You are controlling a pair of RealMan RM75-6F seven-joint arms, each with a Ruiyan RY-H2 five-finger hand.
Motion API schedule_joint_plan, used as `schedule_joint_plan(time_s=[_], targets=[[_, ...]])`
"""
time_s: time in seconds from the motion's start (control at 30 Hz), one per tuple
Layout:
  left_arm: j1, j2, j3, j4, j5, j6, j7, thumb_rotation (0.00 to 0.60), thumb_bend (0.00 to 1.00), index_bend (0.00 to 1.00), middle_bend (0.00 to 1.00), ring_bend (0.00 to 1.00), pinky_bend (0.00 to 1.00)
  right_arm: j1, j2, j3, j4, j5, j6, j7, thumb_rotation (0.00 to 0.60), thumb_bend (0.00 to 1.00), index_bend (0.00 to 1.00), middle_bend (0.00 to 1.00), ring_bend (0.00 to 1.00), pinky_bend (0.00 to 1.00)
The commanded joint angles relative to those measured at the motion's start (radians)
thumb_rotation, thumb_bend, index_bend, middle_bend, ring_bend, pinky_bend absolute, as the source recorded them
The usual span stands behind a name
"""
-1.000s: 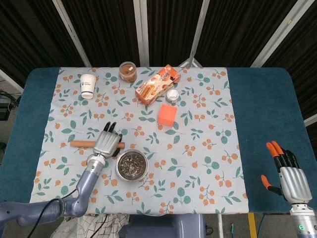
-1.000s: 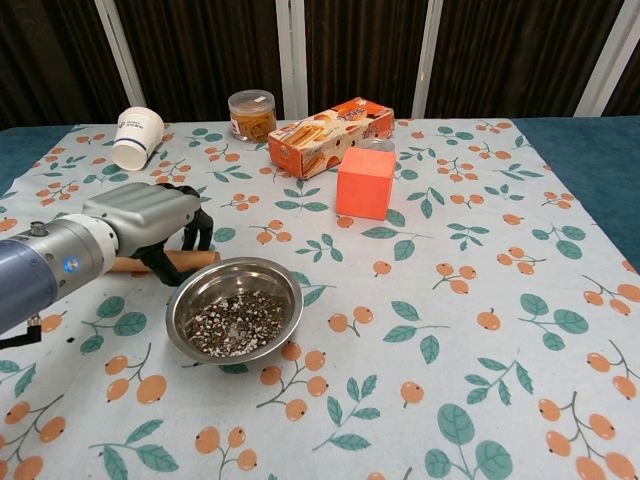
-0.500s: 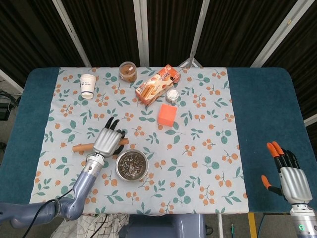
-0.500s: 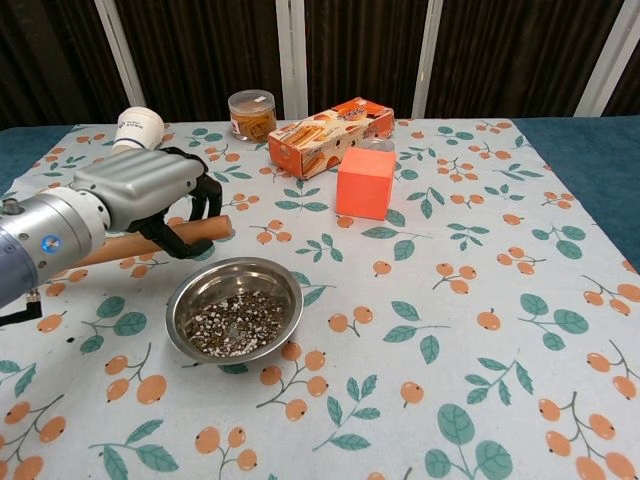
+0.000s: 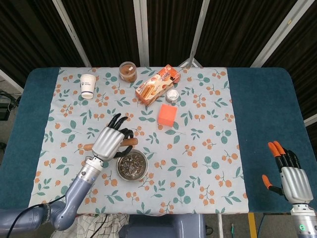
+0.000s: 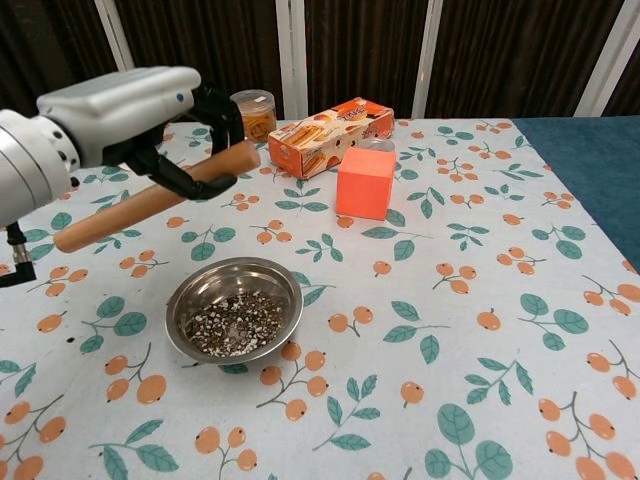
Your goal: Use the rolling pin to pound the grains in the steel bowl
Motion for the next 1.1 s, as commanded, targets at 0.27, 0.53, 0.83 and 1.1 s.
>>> schedule_joint_plan(time_s=[0.27, 0.53, 0.83, 1.1], targets=[[0.045, 0.015, 0.01, -0.14, 0.189, 0.077, -0.339, 0.6, 0.81, 0.62, 0.61, 0.13, 0.02, -0.004, -0.002, 0.002, 0.0, 0.003, 0.007, -0.003, 0.6, 0.37, 0.0, 0.0, 0.0, 0.0], [0.063, -0.039, 0.009, -0.076, 0.226, 0.107, -0.567, 0.6, 0.81, 0.62, 0.62, 0.15, 0.06, -0.003, -0.003, 0.003, 0.001, 0.007, 0.002, -0.003, 0.6, 0.37, 0.0, 0.0, 0.0, 0.0], [0.078, -0.092, 0.033, 0.047, 0.253, 0.117, -0.747, 0.6, 0.81, 0.62, 0.63, 0.15, 0.06, -0.001, -0.003, 0.003, 0.001, 0.007, -0.003, 0.0, 0.6, 0.37, 0.0, 0.0, 0.0, 0.0], [0.072, -0.135, 0.026, 0.126, 0.288, 0.131, -0.856, 0.6, 0.81, 0.62, 0.63, 0.15, 0.07, 0.001, -0.003, 0.002, 0.001, 0.006, -0.007, 0.0, 0.6, 0.37, 0.0, 0.0, 0.0, 0.0]])
